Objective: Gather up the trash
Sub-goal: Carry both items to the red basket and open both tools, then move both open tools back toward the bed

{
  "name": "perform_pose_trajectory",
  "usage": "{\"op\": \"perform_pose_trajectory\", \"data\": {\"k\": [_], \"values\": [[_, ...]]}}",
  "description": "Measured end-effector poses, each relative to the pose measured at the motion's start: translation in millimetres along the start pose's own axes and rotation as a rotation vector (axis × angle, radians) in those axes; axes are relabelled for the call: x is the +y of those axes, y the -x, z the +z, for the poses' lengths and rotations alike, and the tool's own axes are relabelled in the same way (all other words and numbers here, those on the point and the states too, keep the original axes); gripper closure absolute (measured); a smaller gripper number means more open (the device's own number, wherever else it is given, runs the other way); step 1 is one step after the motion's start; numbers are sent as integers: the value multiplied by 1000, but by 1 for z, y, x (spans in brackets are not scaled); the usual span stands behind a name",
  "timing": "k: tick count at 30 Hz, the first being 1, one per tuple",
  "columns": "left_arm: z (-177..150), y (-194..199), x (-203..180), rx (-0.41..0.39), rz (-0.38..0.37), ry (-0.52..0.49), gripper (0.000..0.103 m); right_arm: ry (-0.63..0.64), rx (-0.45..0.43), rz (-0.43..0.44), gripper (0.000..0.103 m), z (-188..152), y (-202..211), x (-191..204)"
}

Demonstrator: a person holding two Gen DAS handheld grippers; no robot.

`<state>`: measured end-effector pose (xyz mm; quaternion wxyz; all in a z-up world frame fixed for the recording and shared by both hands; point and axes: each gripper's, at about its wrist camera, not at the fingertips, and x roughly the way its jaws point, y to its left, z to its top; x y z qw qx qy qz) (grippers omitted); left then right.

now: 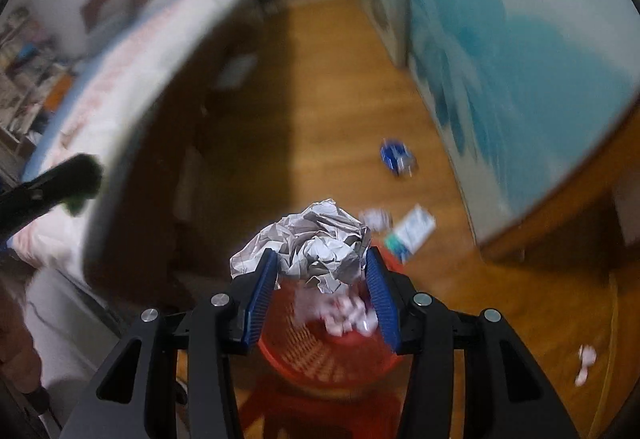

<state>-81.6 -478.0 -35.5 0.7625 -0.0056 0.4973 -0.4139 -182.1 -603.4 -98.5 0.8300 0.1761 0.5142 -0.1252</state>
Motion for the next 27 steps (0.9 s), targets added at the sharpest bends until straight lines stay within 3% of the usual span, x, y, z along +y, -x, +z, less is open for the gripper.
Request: {"op": "perform_pose_trajectory", "data": {"k": [3, 6, 12, 15, 17, 23, 27], "values": [[-9, -36, 1, 108, 15, 3, 93, -10, 40, 13, 57, -14, -20, -8], [-3, -38, 4, 110, 33, -4, 93, -28, 56, 19, 56, -20, -32, -8], [-12, -51, 4, 148, 33, 25, 92, -35, 54, -5, 42, -22, -41, 5], [-13, -48, 3, 153, 27, 42, 71, -39, 46, -15, 36, -25, -37, 2], [-13, -44, 1, 141, 18, 47, 48, -38, 45, -20, 36, -24, -34, 4], [-15, -35, 4, 112, -6, 64, 48, -38, 17, -24, 36, -18, -23, 9], [-10, -14, 12, 45, -14, 90, 47, -34, -9, -12, 36, -10, -14, 17]]}}
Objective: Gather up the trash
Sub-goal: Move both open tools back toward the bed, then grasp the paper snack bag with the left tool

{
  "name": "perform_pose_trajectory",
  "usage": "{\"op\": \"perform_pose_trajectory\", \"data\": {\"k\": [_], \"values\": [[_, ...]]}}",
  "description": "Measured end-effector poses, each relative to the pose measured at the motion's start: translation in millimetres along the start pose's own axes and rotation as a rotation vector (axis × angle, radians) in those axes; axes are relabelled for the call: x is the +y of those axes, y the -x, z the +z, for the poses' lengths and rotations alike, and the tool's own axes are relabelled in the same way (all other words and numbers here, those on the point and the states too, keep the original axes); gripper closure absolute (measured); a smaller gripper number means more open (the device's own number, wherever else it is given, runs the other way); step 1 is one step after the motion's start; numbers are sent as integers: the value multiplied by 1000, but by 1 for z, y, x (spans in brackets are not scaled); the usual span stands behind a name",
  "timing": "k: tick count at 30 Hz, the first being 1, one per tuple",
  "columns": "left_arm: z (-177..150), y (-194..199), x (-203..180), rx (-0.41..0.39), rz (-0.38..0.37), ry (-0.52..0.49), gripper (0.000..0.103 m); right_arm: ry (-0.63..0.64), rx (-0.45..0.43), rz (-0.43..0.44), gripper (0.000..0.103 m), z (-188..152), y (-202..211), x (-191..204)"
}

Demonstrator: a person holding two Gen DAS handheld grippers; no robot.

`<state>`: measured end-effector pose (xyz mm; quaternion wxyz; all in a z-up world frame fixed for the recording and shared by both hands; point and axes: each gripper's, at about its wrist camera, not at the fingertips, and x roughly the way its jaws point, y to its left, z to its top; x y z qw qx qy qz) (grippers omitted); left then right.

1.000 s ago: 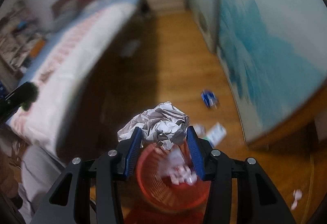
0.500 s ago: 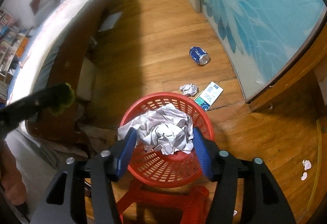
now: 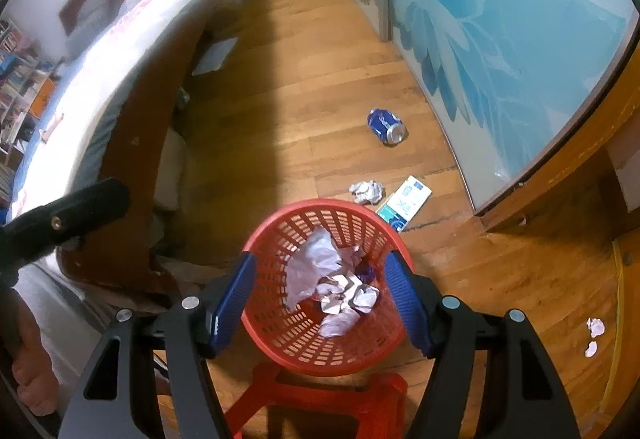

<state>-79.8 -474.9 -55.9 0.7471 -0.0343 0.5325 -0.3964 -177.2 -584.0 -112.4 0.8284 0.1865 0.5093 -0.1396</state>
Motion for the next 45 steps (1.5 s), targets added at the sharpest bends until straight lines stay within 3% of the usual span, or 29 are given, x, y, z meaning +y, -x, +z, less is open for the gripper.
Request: {"op": "perform_pose_trajectory", "data": {"k": [3, 7, 9, 13, 17, 22, 27, 31, 34, 41, 45], "values": [[6, 34, 8, -88, 22, -17, 47, 11, -40, 15, 36, 11, 13, 16], [13, 106, 39, -250, 118, -16, 47, 58, -106, 50, 35, 29, 29, 54], [12, 143, 62, -328, 169, 7, 41, 93, -137, 73, 33, 36, 36, 82], [-7, 224, 119, -492, 299, 84, 35, 178, -190, 139, 27, 42, 45, 153], [-43, 274, 177, -581, 427, 186, 34, 264, -193, 199, 26, 36, 43, 224], [-84, 288, 245, -593, 479, 351, 34, 382, -189, 238, 26, 28, 34, 308], [-85, 298, 290, -585, 504, 395, 34, 423, -192, 267, 26, 31, 29, 370], [-65, 307, 333, -614, 491, 429, 34, 423, -177, 287, 26, 25, 18, 404], [-41, 305, 365, -627, 443, 464, 34, 425, -140, 294, 26, 20, 1, 407], [45, 260, 422, -574, 417, 432, 34, 360, -89, 283, 26, 38, -30, 393], [72, 235, 440, -519, 419, 444, 34, 332, -37, 288, 26, 42, -46, 390]]}}
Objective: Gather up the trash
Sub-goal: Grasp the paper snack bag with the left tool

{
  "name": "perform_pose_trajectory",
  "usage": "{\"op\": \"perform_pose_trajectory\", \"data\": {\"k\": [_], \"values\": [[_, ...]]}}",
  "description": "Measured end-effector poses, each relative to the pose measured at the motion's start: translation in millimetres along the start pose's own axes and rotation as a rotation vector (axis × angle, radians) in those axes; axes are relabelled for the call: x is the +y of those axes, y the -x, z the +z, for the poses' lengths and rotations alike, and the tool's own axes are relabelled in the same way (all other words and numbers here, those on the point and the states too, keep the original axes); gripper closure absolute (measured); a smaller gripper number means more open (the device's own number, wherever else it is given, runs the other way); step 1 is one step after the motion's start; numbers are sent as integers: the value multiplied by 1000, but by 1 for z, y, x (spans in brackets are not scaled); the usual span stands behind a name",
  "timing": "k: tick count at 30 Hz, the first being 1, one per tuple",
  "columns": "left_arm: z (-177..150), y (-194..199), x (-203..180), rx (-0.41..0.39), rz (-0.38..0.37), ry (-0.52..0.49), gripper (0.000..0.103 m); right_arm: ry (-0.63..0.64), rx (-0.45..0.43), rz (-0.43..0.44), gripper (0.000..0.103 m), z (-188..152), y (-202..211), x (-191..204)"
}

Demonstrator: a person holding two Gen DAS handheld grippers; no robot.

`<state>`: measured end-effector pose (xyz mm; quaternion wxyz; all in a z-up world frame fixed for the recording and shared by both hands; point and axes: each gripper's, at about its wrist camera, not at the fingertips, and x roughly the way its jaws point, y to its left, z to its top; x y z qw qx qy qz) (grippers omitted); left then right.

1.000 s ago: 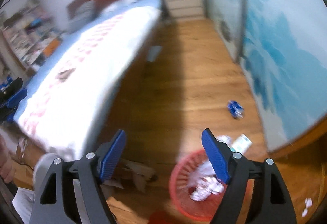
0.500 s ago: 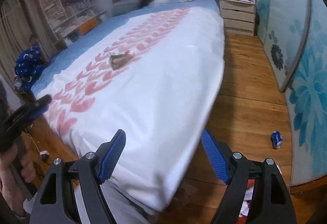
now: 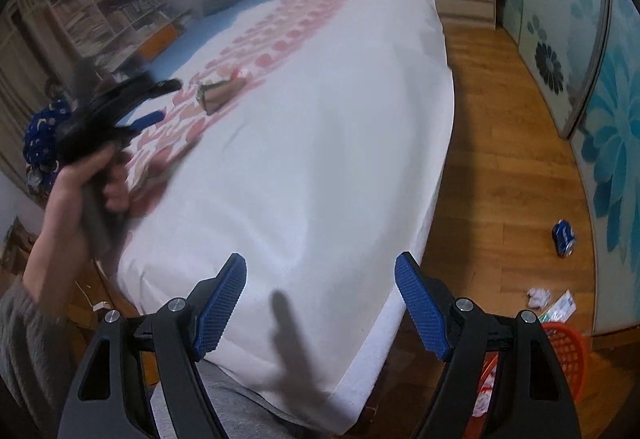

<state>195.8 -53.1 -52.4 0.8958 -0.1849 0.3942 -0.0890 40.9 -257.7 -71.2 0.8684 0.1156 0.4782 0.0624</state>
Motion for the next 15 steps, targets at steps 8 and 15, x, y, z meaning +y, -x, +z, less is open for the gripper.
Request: {"op": "perform_pose_trajectory", "data": {"k": [8, 15], "values": [[9, -31, 7, 48, -30, 44, 35, -7, 40, 24, 26, 3, -18, 1], [7, -41, 10, 89, -43, 66, 61, -13, 56, 27, 26, 6, -23, 0]]}}
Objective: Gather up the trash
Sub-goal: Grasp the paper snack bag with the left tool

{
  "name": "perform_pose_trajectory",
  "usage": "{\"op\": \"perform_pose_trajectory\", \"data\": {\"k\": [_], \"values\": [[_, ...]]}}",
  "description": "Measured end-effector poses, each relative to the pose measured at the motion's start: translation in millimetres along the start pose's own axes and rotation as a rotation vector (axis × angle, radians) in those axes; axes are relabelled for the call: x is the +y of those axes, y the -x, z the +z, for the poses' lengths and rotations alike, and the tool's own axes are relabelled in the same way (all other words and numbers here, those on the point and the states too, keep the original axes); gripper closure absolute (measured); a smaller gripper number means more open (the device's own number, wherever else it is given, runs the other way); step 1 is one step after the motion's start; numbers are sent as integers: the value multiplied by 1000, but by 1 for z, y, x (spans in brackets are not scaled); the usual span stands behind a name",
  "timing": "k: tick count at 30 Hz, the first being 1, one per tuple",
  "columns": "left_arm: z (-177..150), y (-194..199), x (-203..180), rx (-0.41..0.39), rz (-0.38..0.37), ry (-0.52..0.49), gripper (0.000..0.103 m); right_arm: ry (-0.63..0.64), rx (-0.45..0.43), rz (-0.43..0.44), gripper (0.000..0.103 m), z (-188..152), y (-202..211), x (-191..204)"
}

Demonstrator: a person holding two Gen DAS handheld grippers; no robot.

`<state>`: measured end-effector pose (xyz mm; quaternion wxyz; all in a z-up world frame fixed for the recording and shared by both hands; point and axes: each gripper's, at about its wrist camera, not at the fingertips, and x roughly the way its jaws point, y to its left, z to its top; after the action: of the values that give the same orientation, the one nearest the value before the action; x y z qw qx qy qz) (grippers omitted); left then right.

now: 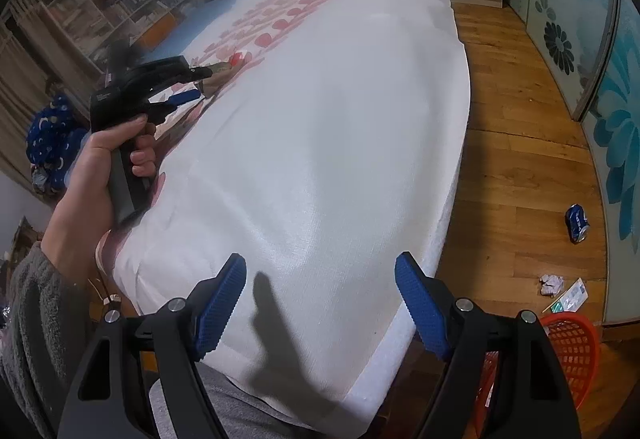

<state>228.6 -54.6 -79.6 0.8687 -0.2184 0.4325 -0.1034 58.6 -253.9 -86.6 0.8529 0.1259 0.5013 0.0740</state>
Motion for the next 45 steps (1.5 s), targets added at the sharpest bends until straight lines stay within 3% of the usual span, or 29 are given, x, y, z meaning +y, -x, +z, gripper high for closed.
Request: {"op": "perform_pose_trajectory", "data": {"k": [9, 10, 11, 16, 19, 21, 22, 24, 25, 27, 33, 36, 38, 41, 45], "values": [[-4, 19, -9, -44, 23, -53, 69, 6, -20, -9, 26, -4, 8, 0], [-6, 24, -12, -49, 34, -74, 94, 5, -25, -10, 26, -4, 9, 0], [-11, 34, -19, -56, 68, -115, 100, 4, -29, -10, 26, -4, 10, -1], [-37, 65, -35, -52, 93, -215, 100, 2, -44, -12, 26, -6, 15, 0], [-42, 72, -22, -58, 74, -178, 100, 11, -44, -10, 26, -7, 15, 4], [-38, 70, -11, -53, 56, -131, 98, 25, -43, -11, 26, -8, 15, 7], [-34, 70, -8, -61, 51, -113, 91, 32, -43, -13, 26, -8, 15, 8], [-22, 69, 0, -105, 37, -69, 59, 34, -40, -15, 26, -8, 13, 8], [-19, 70, 1, -128, 33, -52, 38, 33, -36, -17, 26, -8, 12, 7], [-7, 65, 6, -173, 18, -16, 36, 25, -28, -20, 26, -7, 10, 3], [6, 24, 18, -103, -16, 65, 37, -7, 1, -14, 26, -5, 3, -6], [8, 10, 20, -65, -50, 88, 51, -5, 13, -9, 26, -4, -1, -5], [8, 2, 21, -35, -62, 90, 72, -5, 18, -6, 26, -3, -2, -4], [6, -1, 22, -26, -65, 90, 83, -10, 24, -2, 26, -2, -4, -5], [5, 3, 17, -42, -79, 67, 90, -15, 25, 2, 26, -2, -4, -6]]}}
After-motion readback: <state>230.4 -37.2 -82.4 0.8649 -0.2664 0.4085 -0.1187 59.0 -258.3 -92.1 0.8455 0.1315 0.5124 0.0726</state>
